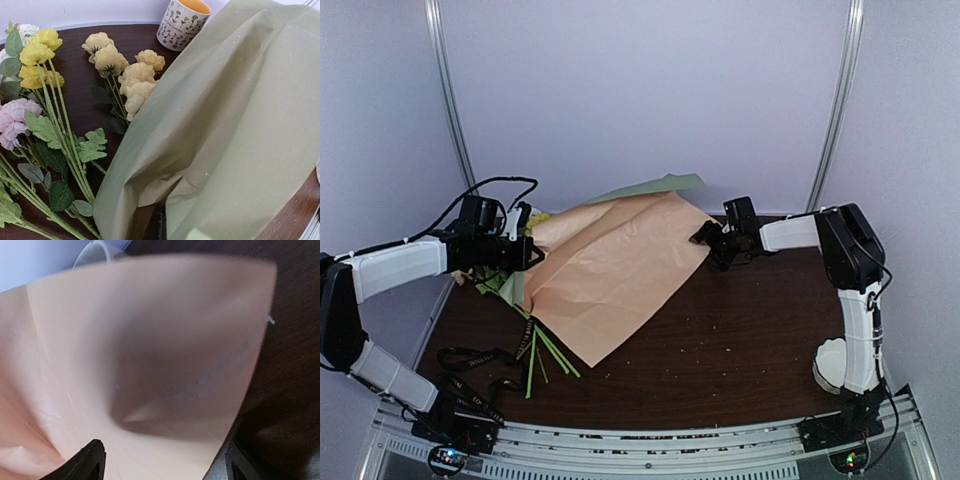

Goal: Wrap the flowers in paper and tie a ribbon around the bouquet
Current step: Unfold the folded wrapping paper at the center of the board.

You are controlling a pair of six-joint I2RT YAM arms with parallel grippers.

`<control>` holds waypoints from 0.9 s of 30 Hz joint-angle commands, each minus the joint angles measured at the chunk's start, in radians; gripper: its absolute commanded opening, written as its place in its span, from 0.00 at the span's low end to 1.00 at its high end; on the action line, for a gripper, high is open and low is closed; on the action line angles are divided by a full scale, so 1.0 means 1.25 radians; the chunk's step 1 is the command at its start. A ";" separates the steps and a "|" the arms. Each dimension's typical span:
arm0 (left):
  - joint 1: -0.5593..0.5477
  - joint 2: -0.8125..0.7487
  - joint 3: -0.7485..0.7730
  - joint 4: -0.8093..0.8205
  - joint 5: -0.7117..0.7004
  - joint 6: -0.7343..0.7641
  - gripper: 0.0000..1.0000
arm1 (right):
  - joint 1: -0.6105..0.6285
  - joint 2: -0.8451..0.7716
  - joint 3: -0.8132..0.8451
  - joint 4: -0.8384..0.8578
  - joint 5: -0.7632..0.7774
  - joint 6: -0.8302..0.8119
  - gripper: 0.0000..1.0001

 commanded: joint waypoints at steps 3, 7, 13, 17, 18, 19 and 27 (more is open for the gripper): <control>0.008 0.006 0.031 0.010 0.020 0.022 0.00 | -0.021 0.041 0.070 -0.002 0.034 0.021 0.87; 0.008 0.006 0.037 0.006 0.020 0.027 0.00 | -0.024 0.076 0.086 0.095 -0.037 0.058 0.85; 0.009 0.009 0.044 -0.003 0.018 0.033 0.00 | -0.025 0.033 0.024 0.199 -0.061 0.073 0.45; 0.008 0.001 0.052 -0.010 0.021 0.038 0.00 | -0.029 -0.037 -0.019 0.204 -0.049 0.028 0.04; 0.008 -0.004 0.052 -0.010 0.024 0.041 0.00 | -0.031 -0.059 -0.028 0.200 -0.050 0.010 0.00; 0.008 -0.015 0.053 -0.011 0.028 0.045 0.00 | -0.032 -0.091 -0.034 0.186 -0.052 -0.013 0.00; 0.003 -0.081 0.089 -0.059 0.104 0.074 0.00 | -0.055 -0.423 -0.164 -0.056 -0.010 -0.247 0.00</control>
